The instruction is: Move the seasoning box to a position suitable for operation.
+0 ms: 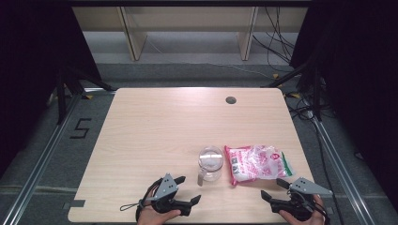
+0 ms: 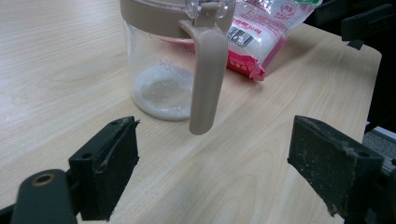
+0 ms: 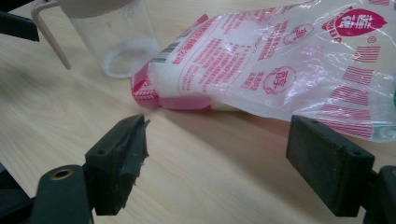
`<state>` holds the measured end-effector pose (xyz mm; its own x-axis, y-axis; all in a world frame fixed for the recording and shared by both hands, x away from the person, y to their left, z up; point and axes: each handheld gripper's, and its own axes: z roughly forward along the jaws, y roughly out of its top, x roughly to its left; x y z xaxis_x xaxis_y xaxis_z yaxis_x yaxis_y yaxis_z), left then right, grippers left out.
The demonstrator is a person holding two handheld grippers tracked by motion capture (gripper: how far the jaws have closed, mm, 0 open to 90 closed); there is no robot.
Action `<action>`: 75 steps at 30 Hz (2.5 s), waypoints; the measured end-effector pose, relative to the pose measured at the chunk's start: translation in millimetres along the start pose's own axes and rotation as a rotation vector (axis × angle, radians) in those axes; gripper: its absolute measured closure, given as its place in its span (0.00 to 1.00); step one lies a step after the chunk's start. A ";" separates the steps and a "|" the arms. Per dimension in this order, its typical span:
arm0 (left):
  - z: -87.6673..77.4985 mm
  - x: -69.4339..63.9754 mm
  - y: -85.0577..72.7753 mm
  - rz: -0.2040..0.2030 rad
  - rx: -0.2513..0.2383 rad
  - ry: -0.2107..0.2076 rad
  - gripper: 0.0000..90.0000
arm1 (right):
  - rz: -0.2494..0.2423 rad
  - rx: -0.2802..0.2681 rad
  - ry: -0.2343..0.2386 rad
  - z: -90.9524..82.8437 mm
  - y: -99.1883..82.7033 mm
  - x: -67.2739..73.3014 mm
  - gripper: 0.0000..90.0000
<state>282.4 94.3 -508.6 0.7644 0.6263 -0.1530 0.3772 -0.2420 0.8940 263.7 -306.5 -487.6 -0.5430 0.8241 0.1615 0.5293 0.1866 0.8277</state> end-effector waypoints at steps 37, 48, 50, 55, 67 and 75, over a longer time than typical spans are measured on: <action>17.2 -3.4 19.0 0.029 -0.005 0.021 0.40 | -0.048 -0.019 -0.002 3.6 1.0 -2.1 0.22; 29.6 -6.1 23.7 0.081 0.011 0.072 0.60 | -0.044 -0.017 0.004 3.9 1.0 -0.4 0.22; 31.2 -4.9 23.5 0.080 -0.003 0.081 0.66 | -0.040 -0.018 0.005 4.0 1.0 -0.8 0.22; 31.0 -2.9 23.7 0.094 -0.022 0.100 0.79 | -0.028 -0.006 0.009 5.0 1.0 2.1 0.23; 28.5 15.4 27.5 0.094 -0.010 0.112 0.80 | -0.030 -0.007 0.009 5.1 1.2 1.5 0.23; 28.4 27.6 28.4 0.092 -0.020 0.120 0.80 | -0.019 -0.004 0.006 4.8 1.2 1.6 0.23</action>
<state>329.0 83.7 -499.4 0.7268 0.6866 -0.0201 0.2975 -0.2882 0.9102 266.6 -302.4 -489.0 -0.5570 0.8170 0.1490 0.5159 0.1998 0.8330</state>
